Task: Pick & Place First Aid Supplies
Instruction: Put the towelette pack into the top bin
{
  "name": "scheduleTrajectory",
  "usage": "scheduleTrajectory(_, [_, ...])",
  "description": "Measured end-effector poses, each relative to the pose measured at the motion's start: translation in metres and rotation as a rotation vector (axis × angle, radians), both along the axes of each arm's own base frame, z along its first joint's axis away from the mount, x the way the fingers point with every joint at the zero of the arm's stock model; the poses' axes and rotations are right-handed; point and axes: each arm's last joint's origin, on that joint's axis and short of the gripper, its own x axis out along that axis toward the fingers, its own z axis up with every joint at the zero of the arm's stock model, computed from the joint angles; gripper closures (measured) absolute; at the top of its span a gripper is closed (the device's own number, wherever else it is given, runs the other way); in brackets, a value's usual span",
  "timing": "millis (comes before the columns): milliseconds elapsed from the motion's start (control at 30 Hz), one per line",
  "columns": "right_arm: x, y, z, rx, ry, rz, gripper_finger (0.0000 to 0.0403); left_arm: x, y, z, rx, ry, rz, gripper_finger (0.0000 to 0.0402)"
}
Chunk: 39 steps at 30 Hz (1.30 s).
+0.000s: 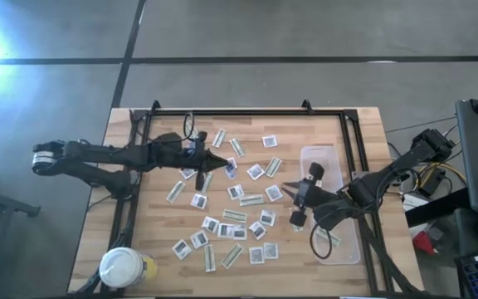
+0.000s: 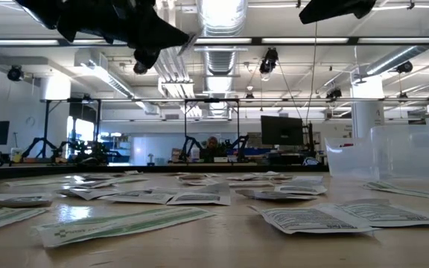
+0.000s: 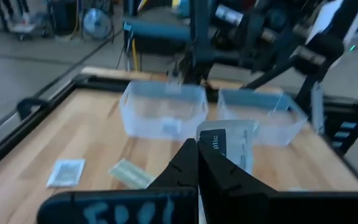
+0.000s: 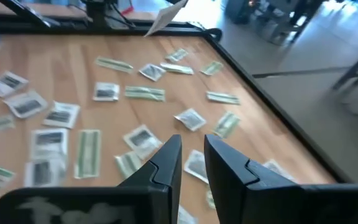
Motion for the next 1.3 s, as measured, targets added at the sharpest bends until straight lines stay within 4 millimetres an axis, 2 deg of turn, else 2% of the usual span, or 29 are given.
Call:
scheduleTrajectory(267, [0.004,0.003,-0.01,0.061,-0.088,0.017,0.0317,0.0,-0.013,-0.005,0.014,-0.046,0.048,0.0402])
scheduleTrajectory(467, [0.007,0.005,-0.016,0.034,-0.174,0.063,0.0298,0.007,-0.023,-0.01,0.023,-0.05,0.102,0.0402])
scheduleTrajectory(767, [0.011,0.001,-0.016,-0.027,-0.218,0.086,0.0261,0.03,-0.034,-0.029,0.023,-0.084,0.136,0.0401])
scheduleTrajectory(1000, [0.013,0.0,-0.016,-0.027,-0.21,0.119,0.0249,0.046,-0.037,-0.042,-0.01,-0.151,0.154,0.0402])
scheduleTrajectory(1100, [0.017,0.003,-0.021,-0.048,-0.2,0.122,0.0248,0.052,-0.037,-0.045,-0.012,-0.165,0.162,0.0401])
scheduleTrajectory(1300, [0.04,0.005,-0.038,-0.129,-0.201,0.099,0.0248,0.061,-0.039,-0.047,-0.01,-0.166,0.159,0.0402])
